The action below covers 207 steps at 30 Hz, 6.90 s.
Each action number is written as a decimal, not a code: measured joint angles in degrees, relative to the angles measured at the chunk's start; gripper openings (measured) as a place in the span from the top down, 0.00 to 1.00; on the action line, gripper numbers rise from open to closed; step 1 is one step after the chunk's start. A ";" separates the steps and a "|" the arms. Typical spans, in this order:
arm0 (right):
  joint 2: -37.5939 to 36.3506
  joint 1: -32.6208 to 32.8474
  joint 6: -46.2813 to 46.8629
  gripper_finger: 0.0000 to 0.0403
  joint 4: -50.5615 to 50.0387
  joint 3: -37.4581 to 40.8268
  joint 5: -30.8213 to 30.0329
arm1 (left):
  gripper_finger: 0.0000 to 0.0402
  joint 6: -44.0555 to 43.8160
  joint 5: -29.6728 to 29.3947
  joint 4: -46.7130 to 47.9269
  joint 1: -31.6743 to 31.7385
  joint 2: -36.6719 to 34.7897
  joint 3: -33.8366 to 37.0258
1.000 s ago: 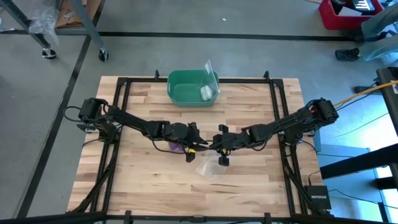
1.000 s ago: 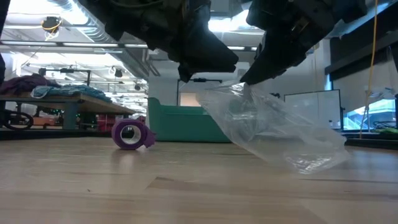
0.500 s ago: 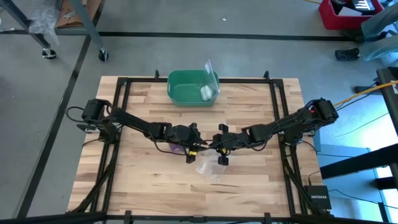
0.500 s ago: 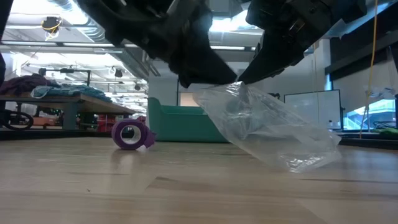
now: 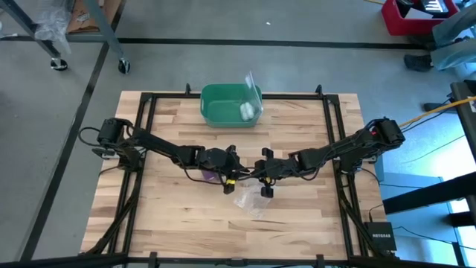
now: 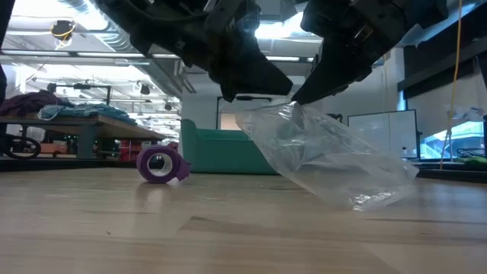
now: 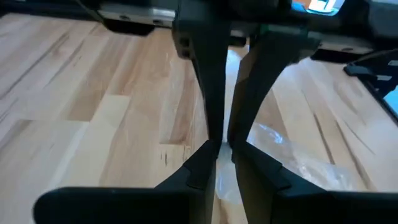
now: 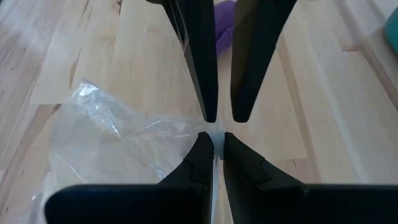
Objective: Roll bandage
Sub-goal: Open the zip bag
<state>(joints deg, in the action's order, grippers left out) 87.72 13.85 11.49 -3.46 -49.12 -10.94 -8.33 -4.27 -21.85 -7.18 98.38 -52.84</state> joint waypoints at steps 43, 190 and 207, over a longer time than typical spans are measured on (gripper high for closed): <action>-4.00 0.00 -2.31 0.94 5.81 -2.56 5.64 | 0.97 -3.14 4.93 2.42 0.20 0.07 -3.06; -9.07 3.78 -10.25 1.00 27.46 14.21 -3.94 | 1.00 6.99 1.07 3.36 -2.19 -4.65 -2.96; -12.76 3.78 -3.61 0.71 18.84 10.60 2.62 | 1.00 6.97 -0.30 3.98 -1.92 -4.84 -3.15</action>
<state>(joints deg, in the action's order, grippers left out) 74.96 17.63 7.88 15.38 -38.52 -8.32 -1.36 -4.57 -17.88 -9.10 93.54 -55.99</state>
